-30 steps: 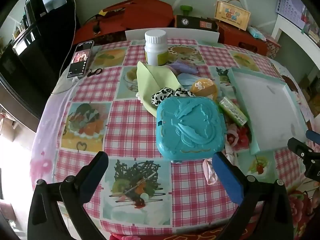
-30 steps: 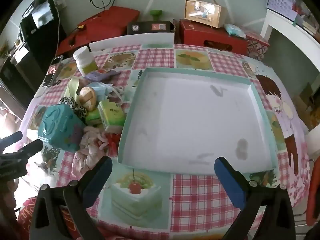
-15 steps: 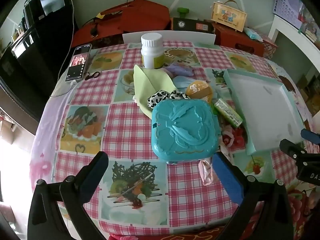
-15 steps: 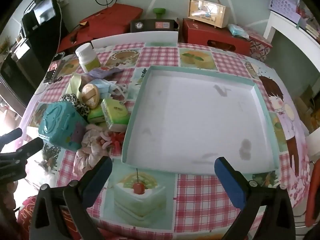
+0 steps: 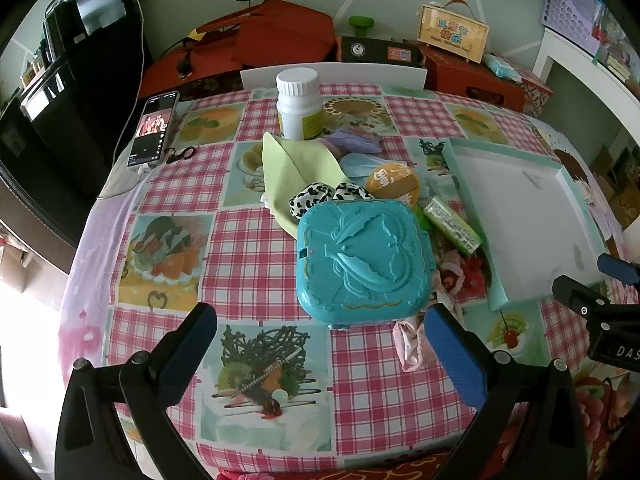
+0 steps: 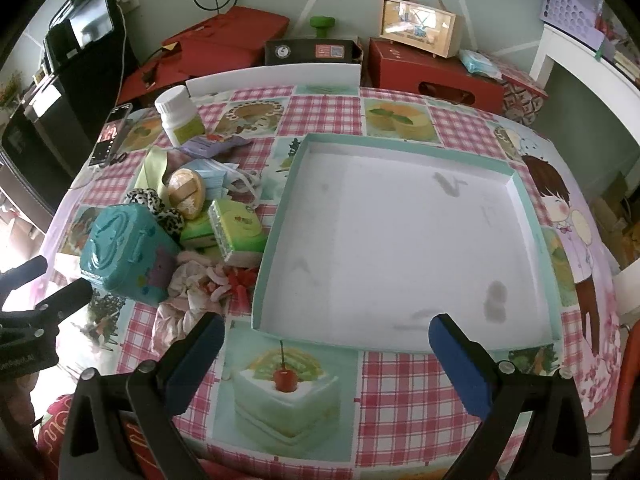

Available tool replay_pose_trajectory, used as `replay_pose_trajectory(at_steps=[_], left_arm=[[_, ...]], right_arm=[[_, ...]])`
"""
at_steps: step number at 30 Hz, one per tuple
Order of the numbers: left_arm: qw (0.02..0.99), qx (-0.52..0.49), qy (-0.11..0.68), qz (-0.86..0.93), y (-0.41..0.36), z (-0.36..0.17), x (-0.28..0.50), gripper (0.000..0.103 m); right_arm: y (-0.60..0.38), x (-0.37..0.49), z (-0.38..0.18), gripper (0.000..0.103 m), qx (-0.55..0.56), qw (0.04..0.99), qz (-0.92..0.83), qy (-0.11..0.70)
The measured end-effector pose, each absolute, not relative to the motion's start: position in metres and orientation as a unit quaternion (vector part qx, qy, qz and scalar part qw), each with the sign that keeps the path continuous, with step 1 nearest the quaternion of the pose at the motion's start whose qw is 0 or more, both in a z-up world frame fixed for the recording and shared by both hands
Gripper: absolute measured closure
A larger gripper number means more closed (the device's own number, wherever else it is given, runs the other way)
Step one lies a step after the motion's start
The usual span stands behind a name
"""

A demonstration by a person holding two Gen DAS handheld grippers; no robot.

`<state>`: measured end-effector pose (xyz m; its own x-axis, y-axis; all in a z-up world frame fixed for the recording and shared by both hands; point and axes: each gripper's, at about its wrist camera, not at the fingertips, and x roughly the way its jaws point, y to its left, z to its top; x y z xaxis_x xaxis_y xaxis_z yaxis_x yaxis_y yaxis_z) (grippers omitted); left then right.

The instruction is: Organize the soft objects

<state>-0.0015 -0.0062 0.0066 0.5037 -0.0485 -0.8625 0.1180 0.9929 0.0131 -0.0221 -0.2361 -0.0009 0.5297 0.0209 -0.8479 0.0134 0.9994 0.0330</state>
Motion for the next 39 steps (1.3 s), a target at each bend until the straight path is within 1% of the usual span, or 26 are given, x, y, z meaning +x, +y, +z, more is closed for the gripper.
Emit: replay_pose_trajectory(at_steps=[39], left_arm=[[0.873,0.008,0.483,-0.064,-0.0036,0.0081,0.0001,0.000]], right_arm=[[-0.2367,-0.0213,-0.0038,0.000,0.021,0.874,-0.001,0.485]])
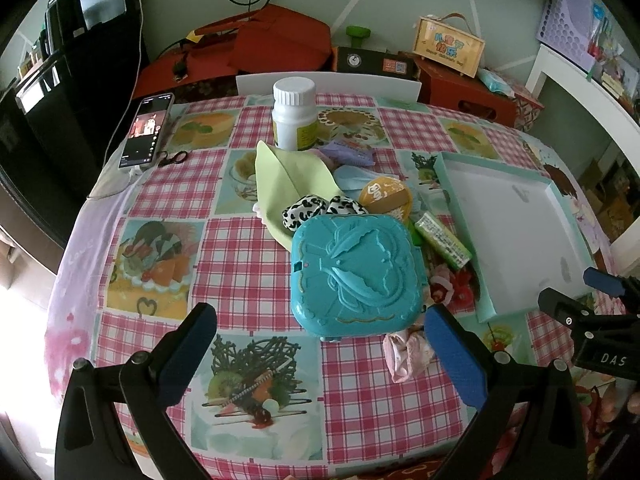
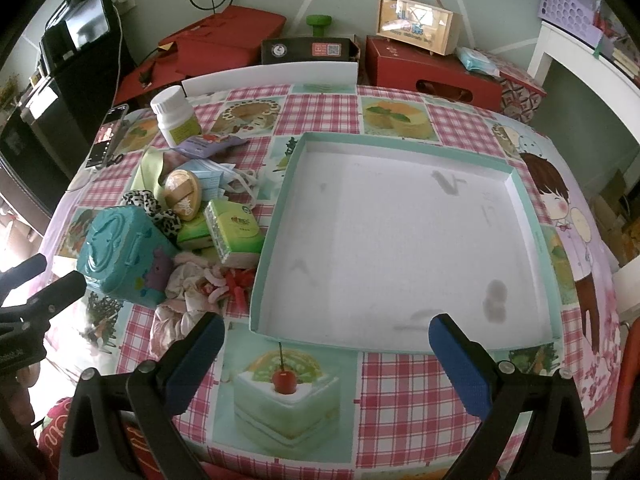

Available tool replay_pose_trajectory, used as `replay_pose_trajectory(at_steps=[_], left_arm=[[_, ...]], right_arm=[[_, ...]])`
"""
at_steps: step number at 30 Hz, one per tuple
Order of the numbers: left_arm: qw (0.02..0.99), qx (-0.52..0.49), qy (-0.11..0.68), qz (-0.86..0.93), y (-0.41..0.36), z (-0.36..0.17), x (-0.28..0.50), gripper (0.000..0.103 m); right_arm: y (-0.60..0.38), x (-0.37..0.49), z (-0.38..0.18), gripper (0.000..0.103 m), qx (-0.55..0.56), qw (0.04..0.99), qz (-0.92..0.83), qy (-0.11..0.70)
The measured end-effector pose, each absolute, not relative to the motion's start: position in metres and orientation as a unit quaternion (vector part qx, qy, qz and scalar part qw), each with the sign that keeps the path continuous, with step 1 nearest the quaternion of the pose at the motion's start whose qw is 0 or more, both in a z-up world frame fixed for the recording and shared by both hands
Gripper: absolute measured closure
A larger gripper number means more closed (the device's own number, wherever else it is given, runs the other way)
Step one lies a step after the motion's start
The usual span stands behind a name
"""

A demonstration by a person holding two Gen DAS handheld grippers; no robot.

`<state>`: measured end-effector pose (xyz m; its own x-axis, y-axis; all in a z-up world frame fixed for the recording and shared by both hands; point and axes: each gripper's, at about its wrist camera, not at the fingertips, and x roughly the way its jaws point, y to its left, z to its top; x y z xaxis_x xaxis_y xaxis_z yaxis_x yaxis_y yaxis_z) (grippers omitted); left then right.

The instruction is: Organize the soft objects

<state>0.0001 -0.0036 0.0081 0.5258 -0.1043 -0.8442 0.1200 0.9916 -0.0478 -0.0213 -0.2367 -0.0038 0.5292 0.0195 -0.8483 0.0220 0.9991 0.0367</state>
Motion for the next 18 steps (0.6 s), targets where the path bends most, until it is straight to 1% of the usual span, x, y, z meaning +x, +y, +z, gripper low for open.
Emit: replay_pose_trajectory(at_steps=[18], left_arm=[[0.873,-0.030,0.477,-0.099,0.0013,0.0095,0.0041,0.000]], right_arm=[[-0.2305,-0.0165,-0.0088,0.000,0.015,0.870,0.000,0.492]])
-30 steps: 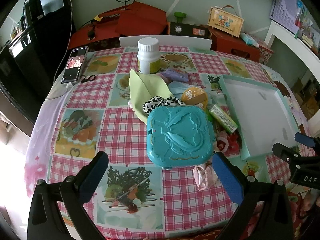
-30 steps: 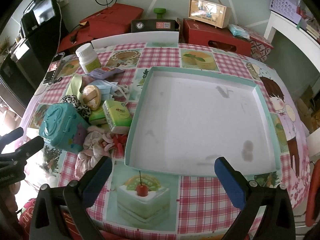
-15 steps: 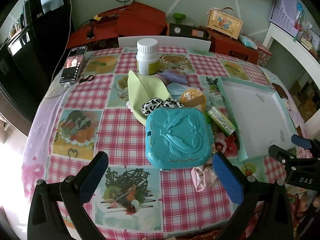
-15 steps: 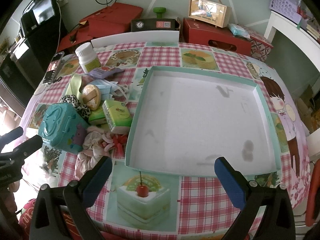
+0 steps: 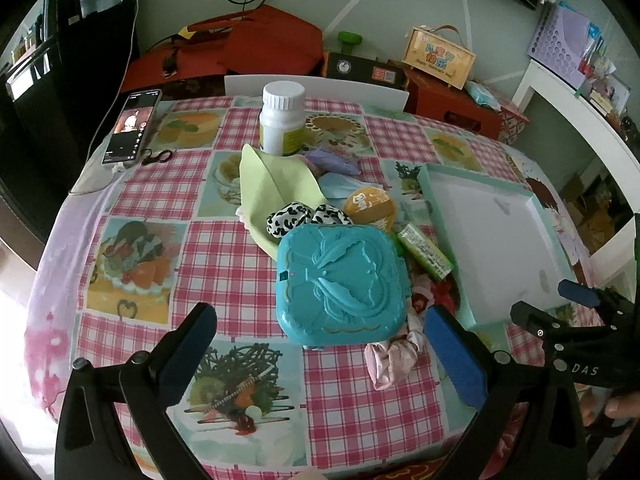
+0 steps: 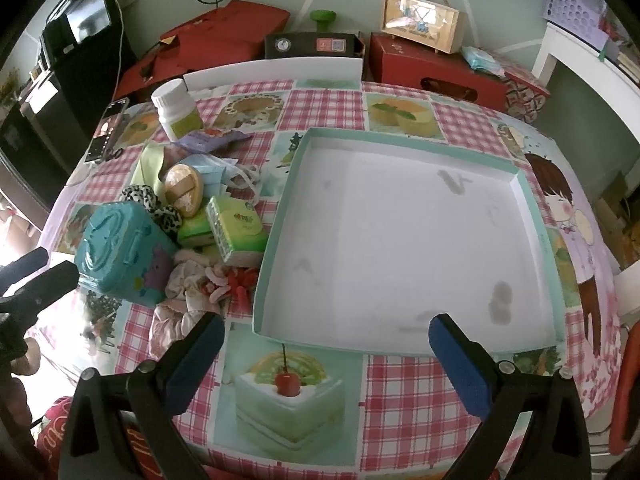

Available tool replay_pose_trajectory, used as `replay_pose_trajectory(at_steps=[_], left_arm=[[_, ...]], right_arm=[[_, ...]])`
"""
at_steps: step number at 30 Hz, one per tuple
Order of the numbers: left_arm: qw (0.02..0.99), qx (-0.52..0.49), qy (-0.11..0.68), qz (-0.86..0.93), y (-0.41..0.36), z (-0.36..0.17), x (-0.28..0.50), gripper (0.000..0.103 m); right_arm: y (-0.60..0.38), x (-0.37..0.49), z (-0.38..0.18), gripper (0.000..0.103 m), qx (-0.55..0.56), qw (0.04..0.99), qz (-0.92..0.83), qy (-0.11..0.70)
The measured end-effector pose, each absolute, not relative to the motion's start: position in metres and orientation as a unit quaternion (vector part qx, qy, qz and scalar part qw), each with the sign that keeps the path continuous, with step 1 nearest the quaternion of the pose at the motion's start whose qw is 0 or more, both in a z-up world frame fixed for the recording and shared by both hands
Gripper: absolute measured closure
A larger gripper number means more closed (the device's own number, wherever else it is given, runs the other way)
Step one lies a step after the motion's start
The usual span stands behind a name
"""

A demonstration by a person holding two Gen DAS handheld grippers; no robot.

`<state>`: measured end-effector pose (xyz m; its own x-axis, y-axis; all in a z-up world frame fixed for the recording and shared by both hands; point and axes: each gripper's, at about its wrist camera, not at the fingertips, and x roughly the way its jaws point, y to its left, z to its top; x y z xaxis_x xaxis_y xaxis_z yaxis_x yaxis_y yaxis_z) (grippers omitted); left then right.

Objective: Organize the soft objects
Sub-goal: 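Grasp the green tissue pack with the right tool while the left tool grasps the leopard scrunchie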

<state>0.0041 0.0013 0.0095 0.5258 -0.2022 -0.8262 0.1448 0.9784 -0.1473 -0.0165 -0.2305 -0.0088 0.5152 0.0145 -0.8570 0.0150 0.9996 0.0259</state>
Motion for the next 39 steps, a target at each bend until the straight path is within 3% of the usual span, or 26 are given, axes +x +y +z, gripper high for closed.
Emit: replay_pose_trajectory(at_steps=[13,22,36,39], left_arm=[[0.878,-0.051,0.461,-0.116,0.026,0.029,0.042,0.000],[0.847,-0.057,0.523,-0.081,0.050,0.017,0.099,0.000],[0.813,-0.093,0.567,-0.089,0.039,-0.010,0.134,0.000],[0.803,-0.096,0.581,-0.092,0.032,-0.020,0.138,0.000]], right_arm=[[-0.213,0.001,-0.005,0.000,-0.005,0.876,0.036,0.480],[-0.177,0.037,-0.013,0.002,-0.035,0.869,0.089,0.485],[-0.163,0.065,-0.033,0.030,-0.049,0.854,0.142,0.499],[-0.160,0.066,-0.036,0.040,-0.059,0.851,0.148,0.501]])
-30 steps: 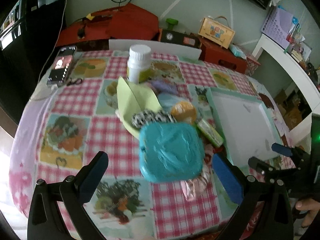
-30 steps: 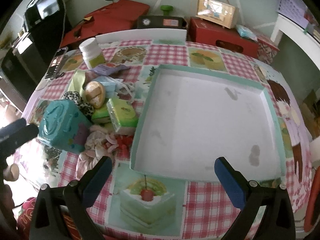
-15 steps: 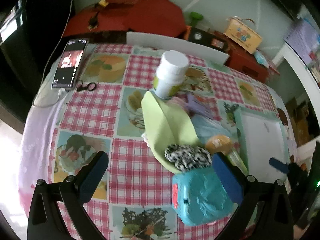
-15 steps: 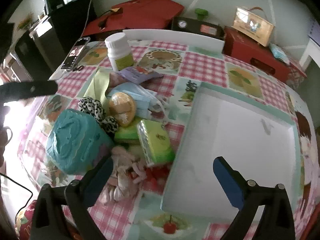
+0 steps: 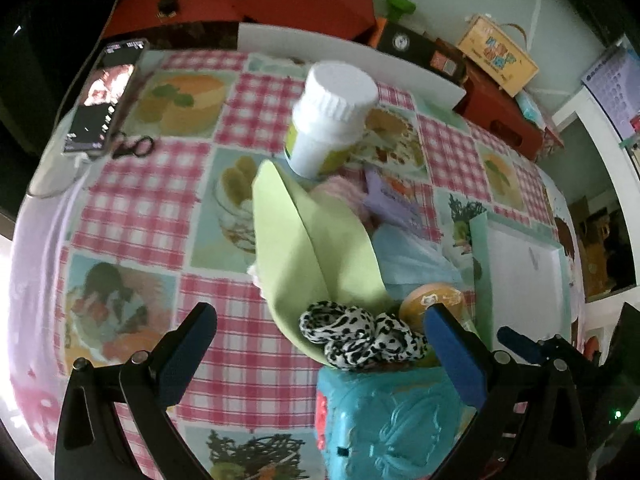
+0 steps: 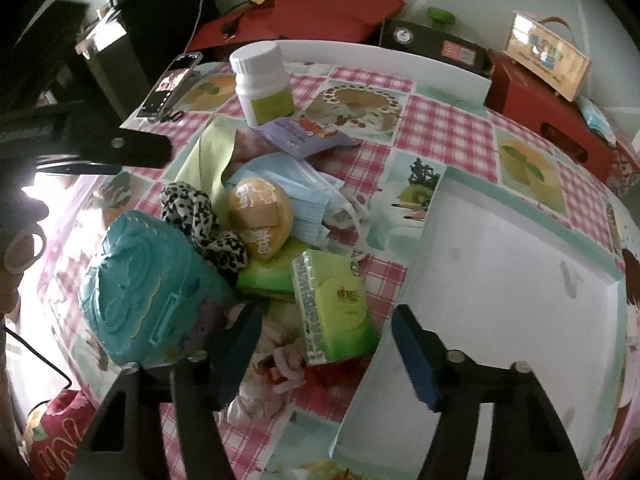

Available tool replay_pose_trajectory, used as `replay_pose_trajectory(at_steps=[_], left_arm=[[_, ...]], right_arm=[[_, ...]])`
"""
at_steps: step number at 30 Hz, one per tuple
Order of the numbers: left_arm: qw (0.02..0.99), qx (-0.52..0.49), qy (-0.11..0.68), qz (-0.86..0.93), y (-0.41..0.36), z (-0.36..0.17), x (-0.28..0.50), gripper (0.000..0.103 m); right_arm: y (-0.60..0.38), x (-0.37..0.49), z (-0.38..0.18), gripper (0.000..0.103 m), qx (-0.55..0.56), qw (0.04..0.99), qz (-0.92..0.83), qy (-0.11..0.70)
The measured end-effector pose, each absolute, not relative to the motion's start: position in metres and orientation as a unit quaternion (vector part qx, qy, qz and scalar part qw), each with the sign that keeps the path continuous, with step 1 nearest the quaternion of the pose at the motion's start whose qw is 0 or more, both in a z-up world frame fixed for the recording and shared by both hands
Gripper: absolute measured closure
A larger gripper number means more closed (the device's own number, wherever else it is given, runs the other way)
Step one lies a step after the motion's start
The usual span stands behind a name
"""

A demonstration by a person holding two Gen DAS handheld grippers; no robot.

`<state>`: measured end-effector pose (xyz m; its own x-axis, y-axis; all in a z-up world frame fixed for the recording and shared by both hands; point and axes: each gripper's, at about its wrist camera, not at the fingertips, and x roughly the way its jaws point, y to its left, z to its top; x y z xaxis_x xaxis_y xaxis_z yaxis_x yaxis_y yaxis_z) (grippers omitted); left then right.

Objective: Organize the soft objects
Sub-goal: 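Grasp the green tissue pack with the right tool while the left tool grasps the leopard scrunchie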

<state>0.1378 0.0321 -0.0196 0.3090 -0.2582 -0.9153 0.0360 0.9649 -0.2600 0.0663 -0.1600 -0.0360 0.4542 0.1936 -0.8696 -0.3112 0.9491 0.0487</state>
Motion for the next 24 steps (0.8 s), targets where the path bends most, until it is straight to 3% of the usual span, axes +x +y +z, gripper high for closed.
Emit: replay_pose_trajectory(at_steps=[1,8,18,24], left_arm=[[0.800,-0.095,0.585,-0.094,0.029,-0.023,0.138,0.000],[0.784,-0.091,0.605,-0.107,0.021,-0.035,0.140,0.003],[0.764,-0.120,0.619,-0.133,0.015,-0.047,0.139,0.037],[0.764,-0.126,0.619,-0.132,0.015,-0.047,0.140,0.047]], right_arm=[[-0.159,0.067,-0.037,0.045,-0.062,0.850,0.151,0.502],[-0.155,0.071,-0.040,0.054,-0.072,0.845,0.159,0.505],[-0.156,0.079,-0.046,0.059,-0.067,0.842,0.159,0.511],[-0.157,0.082,-0.049,0.062,-0.062,0.840,0.156,0.516]])
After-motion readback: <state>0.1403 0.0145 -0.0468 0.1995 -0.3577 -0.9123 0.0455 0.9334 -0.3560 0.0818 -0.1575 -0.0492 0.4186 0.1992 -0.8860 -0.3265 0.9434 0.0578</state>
